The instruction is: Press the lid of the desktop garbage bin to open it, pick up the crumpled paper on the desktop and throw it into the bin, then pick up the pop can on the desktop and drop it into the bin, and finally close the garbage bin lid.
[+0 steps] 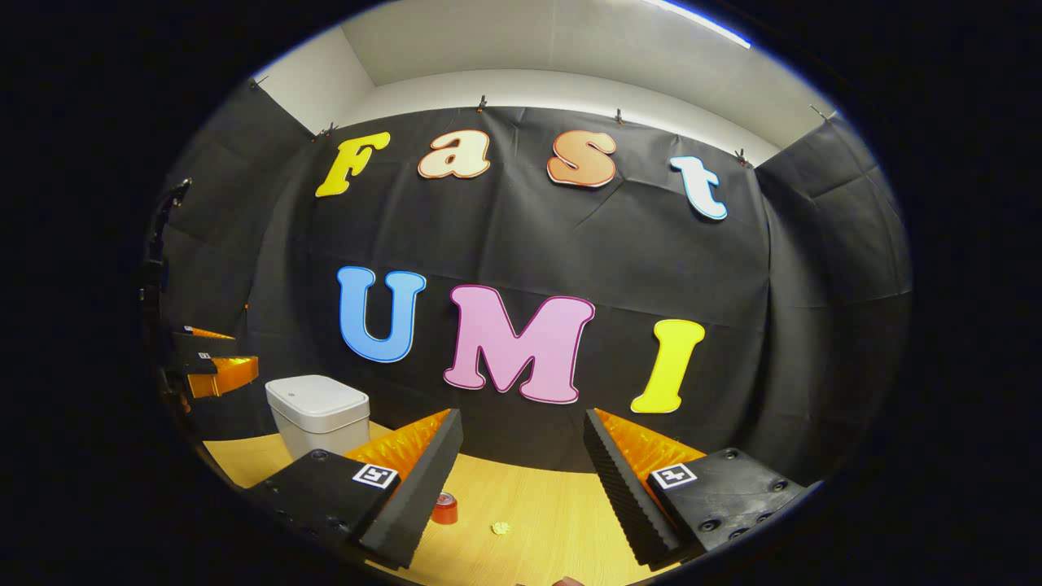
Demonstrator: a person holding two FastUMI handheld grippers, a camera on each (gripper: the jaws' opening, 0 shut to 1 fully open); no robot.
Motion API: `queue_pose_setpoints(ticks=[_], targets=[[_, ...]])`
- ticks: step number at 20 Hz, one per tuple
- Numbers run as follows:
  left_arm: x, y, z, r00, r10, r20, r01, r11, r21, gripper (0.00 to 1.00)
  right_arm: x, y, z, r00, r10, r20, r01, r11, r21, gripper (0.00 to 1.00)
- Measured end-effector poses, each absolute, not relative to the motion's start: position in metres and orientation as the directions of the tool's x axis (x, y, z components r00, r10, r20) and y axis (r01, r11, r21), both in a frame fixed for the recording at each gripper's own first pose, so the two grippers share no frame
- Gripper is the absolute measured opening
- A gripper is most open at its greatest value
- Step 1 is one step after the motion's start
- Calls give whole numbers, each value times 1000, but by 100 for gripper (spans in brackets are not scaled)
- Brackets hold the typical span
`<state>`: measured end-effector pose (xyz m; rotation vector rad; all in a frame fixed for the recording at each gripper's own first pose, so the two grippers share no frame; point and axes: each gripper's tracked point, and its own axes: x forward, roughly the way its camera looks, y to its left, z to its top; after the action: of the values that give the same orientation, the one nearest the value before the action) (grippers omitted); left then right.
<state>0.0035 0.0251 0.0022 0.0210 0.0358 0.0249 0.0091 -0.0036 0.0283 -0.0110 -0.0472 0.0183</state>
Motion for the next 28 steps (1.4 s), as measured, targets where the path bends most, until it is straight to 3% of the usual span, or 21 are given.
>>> queue_pose_setpoints(ticks=[3,4,8,9,20,25,26,28], targets=[[17,37,18,1000,8,-24,-8,1000,-8,69,9,-6,39,997,9,71,-7,1000,-20,94],[23,42,24,1000,2,-17,-2,1000,-5,60,9,-5,40,997,8,77,-6,1000,-26,96],[51,59,24,1000,-13,-19,13,1000,12,9,9,-3,41,997,5,74,-3,1000,-22,96],[58,55,17,998,-40,-43,39,999,-33,5,8,-4,42,997,2,77,-1,1000,-22,96],[170,112,-105,910,-62,-409,40,997,-62,6,7,-20,35,996,-64,55,66,997,-41,96],[177,118,-161,811,-51,-583,11,997,-72,6,7,-25,24,996,-80,25,81,996,-41,96],[184,119,-159,829,-43,-557,19,999,-49,7,7,-26,21,996,-84,18,84,996,-43,96],[178,122,-168,788,15,-615,-17,1000,4,7,8,-27,15,996,-86,4,86,996,-37,96]])
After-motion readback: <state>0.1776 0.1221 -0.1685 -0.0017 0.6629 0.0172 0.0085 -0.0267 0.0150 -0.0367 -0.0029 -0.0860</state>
